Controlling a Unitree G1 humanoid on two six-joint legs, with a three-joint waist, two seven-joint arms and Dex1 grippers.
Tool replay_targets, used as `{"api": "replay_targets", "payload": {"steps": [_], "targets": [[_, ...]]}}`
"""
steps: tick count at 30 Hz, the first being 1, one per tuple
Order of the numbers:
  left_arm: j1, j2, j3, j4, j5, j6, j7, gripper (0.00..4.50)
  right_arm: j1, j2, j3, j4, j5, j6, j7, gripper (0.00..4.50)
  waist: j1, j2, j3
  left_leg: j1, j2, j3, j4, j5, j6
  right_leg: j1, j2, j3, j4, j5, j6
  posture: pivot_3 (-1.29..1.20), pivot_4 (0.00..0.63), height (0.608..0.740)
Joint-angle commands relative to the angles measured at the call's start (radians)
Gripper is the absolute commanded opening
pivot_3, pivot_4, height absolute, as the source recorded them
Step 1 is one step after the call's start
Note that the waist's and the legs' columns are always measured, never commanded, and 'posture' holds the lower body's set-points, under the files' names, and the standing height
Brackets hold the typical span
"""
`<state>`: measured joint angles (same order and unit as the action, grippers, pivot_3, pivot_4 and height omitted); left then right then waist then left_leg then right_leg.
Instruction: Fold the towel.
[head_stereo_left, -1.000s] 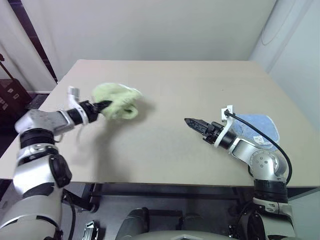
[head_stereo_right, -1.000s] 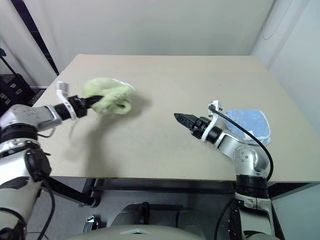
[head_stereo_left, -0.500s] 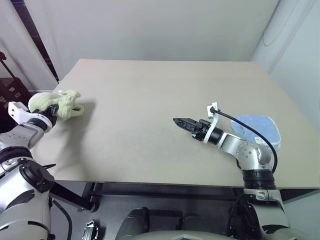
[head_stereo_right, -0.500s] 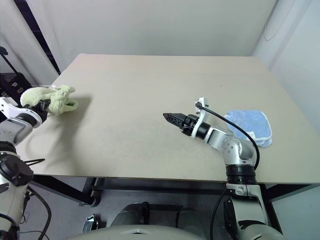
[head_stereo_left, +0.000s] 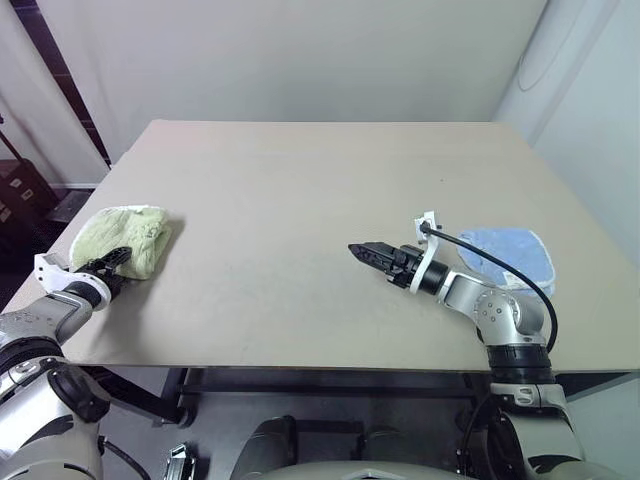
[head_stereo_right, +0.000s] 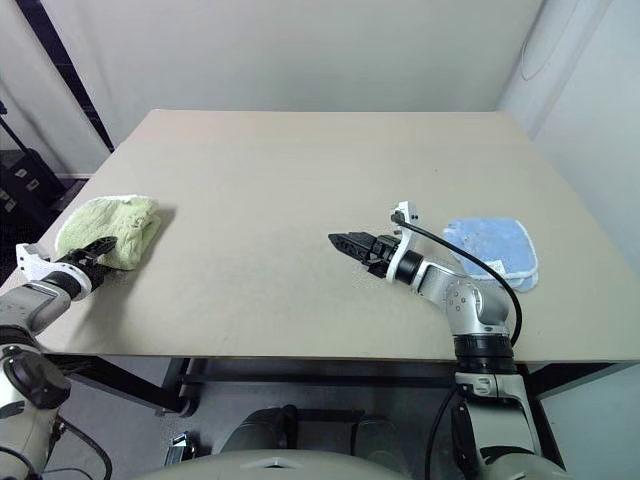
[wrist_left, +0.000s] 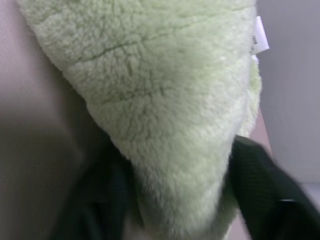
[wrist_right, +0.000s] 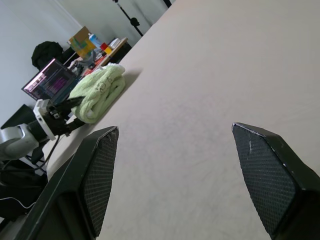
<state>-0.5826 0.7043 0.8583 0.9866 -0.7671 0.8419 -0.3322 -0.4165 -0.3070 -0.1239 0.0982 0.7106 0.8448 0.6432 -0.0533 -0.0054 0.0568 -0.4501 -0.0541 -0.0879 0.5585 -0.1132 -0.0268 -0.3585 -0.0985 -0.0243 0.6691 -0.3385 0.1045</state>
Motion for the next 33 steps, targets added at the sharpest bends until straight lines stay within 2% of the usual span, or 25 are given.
{"api": "replay_targets", "payload": {"steps": [1,3,6,8,11,14,16,18,21,24,26,31,33], "targets": [[0.053,-0.008,0.045,-0.111,-0.07,0.094,0.014,4.34,0.0,-0.008,0.0,-0.053,-0.003,-0.018,0.012,3.8,-0.004,0.0,0.0,0.0,0.0,0.0,0.0,0.0,0.0,0.0,0.0,0.0,0.0,0.0,0.0,0.0,0.0,0.709],[0.121,-0.013,0.019,-0.227,-0.091,0.187,0.003,4.49,0.009,-0.013,0.002,-0.064,0.0,-0.01,0.017,3.8,-0.009,0.0,0.0,0.0,0.0,0.0,0.0,0.0,0.0,0.0,0.0,0.001,0.0,0.0,0.0,0.0,0.0,0.709],[0.329,-0.012,0.026,-0.472,-0.188,0.398,-0.061,4.49,0.041,-0.04,-0.012,-0.115,0.037,0.026,0.042,3.8,-0.024,0.001,-0.001,0.0,0.0,0.002,-0.001,0.0,0.0,-0.001,0.0,0.006,0.0,0.0,0.0,0.0,0.0,0.709],[0.418,-0.017,0.015,-0.581,-0.222,0.447,-0.095,4.49,0.052,-0.052,-0.007,-0.13,0.039,0.032,0.05,3.8,-0.026,0.001,-0.001,0.001,0.0,0.004,-0.002,-0.001,0.002,-0.002,0.0,0.01,-0.001,0.0,0.0,0.0,0.0,0.709],[0.533,-0.011,-0.078,-0.771,-0.238,0.449,-0.202,4.49,0.048,-0.063,-0.009,-0.128,0.039,0.032,0.056,3.8,-0.016,0.003,-0.001,0.002,0.0,0.004,-0.002,-0.002,0.001,-0.003,0.0,0.011,0.0,0.0,-0.002,0.0,0.0,0.709],[0.583,-0.009,-0.199,-0.938,-0.216,0.38,-0.301,4.49,0.037,-0.07,-0.013,-0.131,0.03,0.019,0.057,3.8,0.0,0.005,0.0,0.0,0.0,0.004,-0.002,-0.002,0.001,-0.003,0.0,0.011,-0.002,0.001,-0.004,0.0,0.0,0.709],[0.583,-0.011,-0.314,-1.045,-0.141,0.237,-0.374,4.49,0.039,-0.078,-0.012,-0.151,0.016,-0.005,0.059,3.8,0.016,0.006,0.0,-0.005,0.0,0.005,-0.002,-0.002,0.001,-0.005,0.0,0.01,-0.004,0.003,-0.007,0.0,0.0,0.709],[0.555,-0.027,-0.391,-1.104,-0.085,0.125,-0.406,4.49,0.046,-0.085,-0.014,-0.173,0.002,-0.035,0.057,3.8,0.032,0.006,0.0,-0.012,0.0,0.011,-0.005,-0.002,0.001,-0.013,0.0,0.011,-0.004,0.005,-0.01,0.0,0.0,0.709],[0.499,-0.065,-0.465,-1.144,-0.05,-0.016,-0.481,4.49,0.076,-0.102,-0.015,-0.224,-0.034,-0.098,0.056,3.8,0.047,0.005,-0.001,-0.011,0.0,0.029,-0.016,-0.002,0.001,-0.022,-0.006,0.019,-0.003,0.008,-0.015,0.0,0.0,0.709],[0.471,-0.127,-0.521,-1.158,0.023,-0.208,-0.54,4.49,0.112,-0.124,-0.029,-0.271,-0.057,-0.151,0.052,3.8,0.04,0.009,-0.002,-0.012,0.001,0.033,-0.007,-0.001,0.001,-0.022,-0.021,0.009,-0.003,0.009,-0.016,0.0,0.0,0.709],[0.463,-0.124,-0.577,-1.14,0.084,-0.287,-0.584,4.49,0.132,-0.14,-0.041,-0.294,-0.064,-0.172,0.051,3.8,0.031,0.009,-0.004,-0.011,0.0,0.031,0.001,-0.003,0.004,-0.013,-0.017,0.009,-0.01,0.009,-0.016,0.0,0.0,0.709],[0.345,-0.17,-0.633,-1.012,0.198,-0.491,-0.584,4.49,0.201,-0.183,-0.066,-0.355,-0.075,-0.208,0.056,3.8,0.046,0.007,-0.004,-0.011,-0.003,0.032,0.001,-0.008,0.014,-0.014,-0.016,0.01,-0.018,0.011,-0.012,0.0,0.0,0.709],[0.308,-0.191,-0.642,-0.978,0.22,-0.553,-0.587,4.49,0.223,-0.198,-0.064,-0.377,-0.075,-0.205,0.059,3.8,0.053,0.007,-0.005,-0.011,-0.002,0.031,0.001,-0.008,0.015,-0.014,-0.016,0.01,-0.018,0.012,-0.004,0.0,0.0,0.709]]}}
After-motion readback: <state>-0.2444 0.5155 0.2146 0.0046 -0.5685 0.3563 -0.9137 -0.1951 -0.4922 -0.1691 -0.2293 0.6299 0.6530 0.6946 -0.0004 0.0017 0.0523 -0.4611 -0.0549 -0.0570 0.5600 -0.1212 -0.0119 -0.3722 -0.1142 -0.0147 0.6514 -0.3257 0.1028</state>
